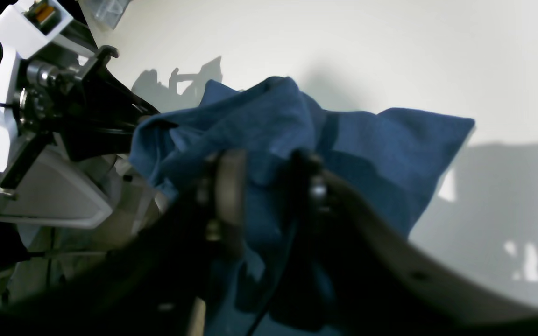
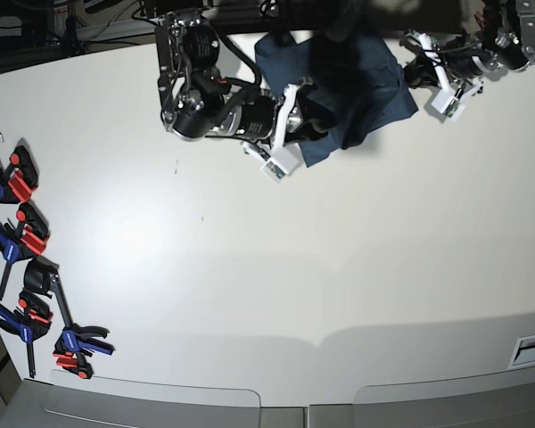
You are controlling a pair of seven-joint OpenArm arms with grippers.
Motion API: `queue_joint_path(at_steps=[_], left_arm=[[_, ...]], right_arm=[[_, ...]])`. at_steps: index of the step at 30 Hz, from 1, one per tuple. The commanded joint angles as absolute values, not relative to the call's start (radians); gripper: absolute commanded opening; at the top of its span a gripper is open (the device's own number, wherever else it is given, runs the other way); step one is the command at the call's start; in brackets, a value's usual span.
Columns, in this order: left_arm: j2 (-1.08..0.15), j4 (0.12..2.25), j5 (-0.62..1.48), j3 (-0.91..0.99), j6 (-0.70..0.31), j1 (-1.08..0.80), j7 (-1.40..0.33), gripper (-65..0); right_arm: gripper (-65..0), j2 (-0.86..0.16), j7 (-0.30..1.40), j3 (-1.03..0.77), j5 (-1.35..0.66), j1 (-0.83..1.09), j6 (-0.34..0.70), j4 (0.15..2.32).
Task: Fold the T-shirt properly
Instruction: 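Grasp the folded bundle with the right gripper and lift it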
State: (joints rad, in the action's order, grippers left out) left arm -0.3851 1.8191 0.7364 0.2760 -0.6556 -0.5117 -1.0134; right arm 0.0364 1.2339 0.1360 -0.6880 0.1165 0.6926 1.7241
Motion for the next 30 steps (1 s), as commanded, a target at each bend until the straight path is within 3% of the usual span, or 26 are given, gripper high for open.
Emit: queue_joint_path(at_steps=[1, 3, 8, 17, 30], left_arm=[[-0.397, 1.835, 0.754, 0.281, -0.659, -0.512, -0.994, -65.0], [-0.397, 1.835, 0.754, 0.281, -0.659, -0.512, -0.994, -65.0], [-0.397, 1.835, 0.754, 0.281, -0.659, -0.512, -0.994, -65.0], [-0.397, 1.835, 0.753, 0.282, -0.659, -0.512, -0.991, -65.0], [-0.397, 1.835, 0.683, 0.282, -0.659, -0.51, -0.968, -65.0]], right_arm=[[-58.1, 0.042, 1.211, 0.138, -0.717, 0.103, 0.698, 1.743], [-64.9, 0.042, 1.211, 0.138, -0.717, 0.102, 0.698, 1.743], [-65.0, 0.042, 1.22, 0.138, -0.742, 0.103, 0.698, 1.743], [-65.0, 0.042, 1.396, 0.163, -1.076, 0.103, 0.698, 1.743], [-65.0, 0.041, 1.396, 0.427, -1.093, 0.209, 0.698, 1.743]])
